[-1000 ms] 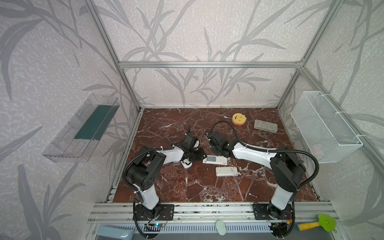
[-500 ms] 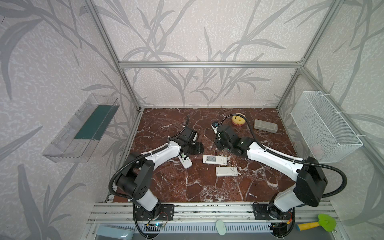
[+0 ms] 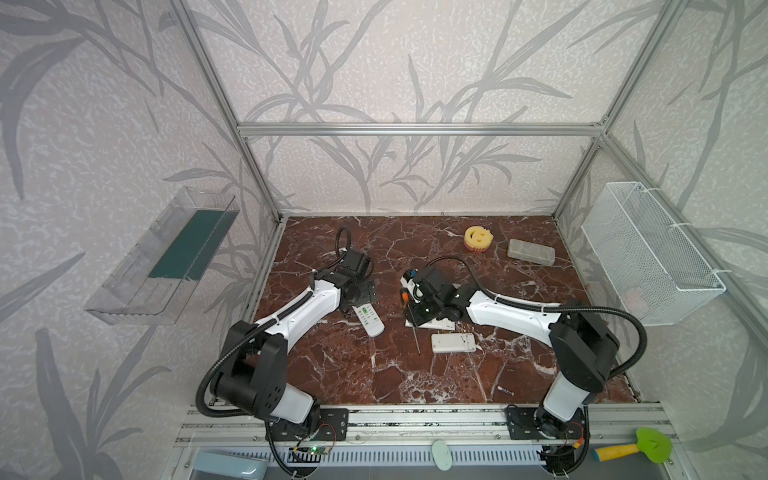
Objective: Unload the batteries from the remote control
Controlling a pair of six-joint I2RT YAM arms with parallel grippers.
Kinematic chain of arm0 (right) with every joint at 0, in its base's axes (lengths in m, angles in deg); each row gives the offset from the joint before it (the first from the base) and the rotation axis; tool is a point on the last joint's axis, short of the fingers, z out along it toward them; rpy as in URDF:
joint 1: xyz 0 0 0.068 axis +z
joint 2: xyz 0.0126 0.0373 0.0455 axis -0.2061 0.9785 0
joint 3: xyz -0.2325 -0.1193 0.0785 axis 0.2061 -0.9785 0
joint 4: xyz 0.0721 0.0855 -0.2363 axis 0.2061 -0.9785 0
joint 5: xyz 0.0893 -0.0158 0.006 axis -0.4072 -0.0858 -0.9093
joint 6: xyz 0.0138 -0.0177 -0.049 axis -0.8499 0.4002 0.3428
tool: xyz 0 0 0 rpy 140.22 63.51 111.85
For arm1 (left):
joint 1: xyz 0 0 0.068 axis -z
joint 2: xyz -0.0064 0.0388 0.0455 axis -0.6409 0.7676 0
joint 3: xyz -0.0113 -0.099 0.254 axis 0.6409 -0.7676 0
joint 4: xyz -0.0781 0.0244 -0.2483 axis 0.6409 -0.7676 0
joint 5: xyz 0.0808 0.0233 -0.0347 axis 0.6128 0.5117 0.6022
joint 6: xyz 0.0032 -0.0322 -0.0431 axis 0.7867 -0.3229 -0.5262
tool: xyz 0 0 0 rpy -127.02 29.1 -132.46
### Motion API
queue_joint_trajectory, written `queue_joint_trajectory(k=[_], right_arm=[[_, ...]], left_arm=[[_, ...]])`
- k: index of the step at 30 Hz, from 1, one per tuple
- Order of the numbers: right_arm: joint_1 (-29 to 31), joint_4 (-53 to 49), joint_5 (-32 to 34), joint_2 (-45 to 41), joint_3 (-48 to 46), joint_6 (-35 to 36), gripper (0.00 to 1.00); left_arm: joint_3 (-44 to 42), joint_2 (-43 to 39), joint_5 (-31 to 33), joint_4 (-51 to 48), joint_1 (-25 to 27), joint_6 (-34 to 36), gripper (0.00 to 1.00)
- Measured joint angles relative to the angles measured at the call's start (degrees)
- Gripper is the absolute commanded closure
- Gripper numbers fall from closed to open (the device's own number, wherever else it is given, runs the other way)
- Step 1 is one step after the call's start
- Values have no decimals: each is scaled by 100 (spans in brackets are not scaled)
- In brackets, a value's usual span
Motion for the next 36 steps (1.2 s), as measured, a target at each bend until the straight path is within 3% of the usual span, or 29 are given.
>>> queue_joint_trajectory(k=[6, 14, 21, 25, 33, 36], right_arm=[[284, -164, -256, 487, 157, 26, 98], [260, -625, -345, 1379, 881, 474, 93], [-280, -1003, -140, 1429, 1054, 935, 64], [-533, -1193, 160, 1423, 1141, 1182, 56], [-623, -1427, 474, 1054, 1095, 1331, 50], [-623, -1268, 448, 584, 846, 1246, 49]], left_arm=[[17, 752, -450, -70, 2, -122, 8], [350, 1139, -546, -107, 2, -260, 19], [498, 1318, -546, -127, 4, -291, 20], [570, 1521, -555, -144, 17, -286, 23], [662, 1620, -575, -168, 79, -295, 53], [664, 1613, -577, -164, 85, -293, 59]])
